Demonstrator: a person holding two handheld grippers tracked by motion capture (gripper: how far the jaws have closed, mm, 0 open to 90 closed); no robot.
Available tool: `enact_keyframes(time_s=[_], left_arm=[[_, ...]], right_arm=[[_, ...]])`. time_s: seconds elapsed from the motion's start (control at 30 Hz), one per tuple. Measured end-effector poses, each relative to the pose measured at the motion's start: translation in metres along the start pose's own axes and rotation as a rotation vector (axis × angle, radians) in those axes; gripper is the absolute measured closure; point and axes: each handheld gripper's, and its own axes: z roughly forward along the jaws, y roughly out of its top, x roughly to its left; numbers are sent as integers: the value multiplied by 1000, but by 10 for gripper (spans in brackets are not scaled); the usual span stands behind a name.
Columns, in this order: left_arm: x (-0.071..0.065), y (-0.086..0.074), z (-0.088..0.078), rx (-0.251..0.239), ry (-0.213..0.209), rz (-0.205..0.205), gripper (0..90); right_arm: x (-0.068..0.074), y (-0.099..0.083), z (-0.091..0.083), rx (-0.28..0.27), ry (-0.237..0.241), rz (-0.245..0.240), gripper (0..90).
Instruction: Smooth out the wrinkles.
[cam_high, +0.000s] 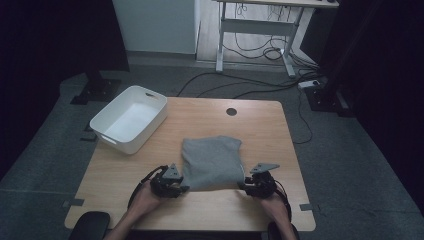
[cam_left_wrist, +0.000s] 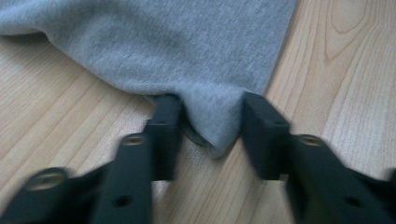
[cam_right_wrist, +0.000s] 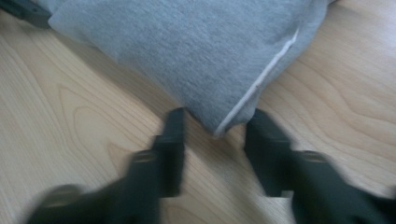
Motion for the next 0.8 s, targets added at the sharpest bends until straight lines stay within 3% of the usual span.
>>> enact_keyframes(time_s=[0.07,0.13,0.37,0.53,0.8], left_arm=[[0,0,-1,11,1,7,760],[0,0,-3,19,6,12,823],[-9,-7,-20,11,-37,3,839],[-26,-14,-31,17,-57,34,838],[-56,-31,-46,30,-104,49,839]], right_arm=[[0,0,1,-3,0,0,776],[2,0,-1,-5,0,-2,804],[20,-8,-12,37,14,-51,815],[35,-14,-22,74,26,-80,815],[60,-29,-34,114,56,-113,815]])
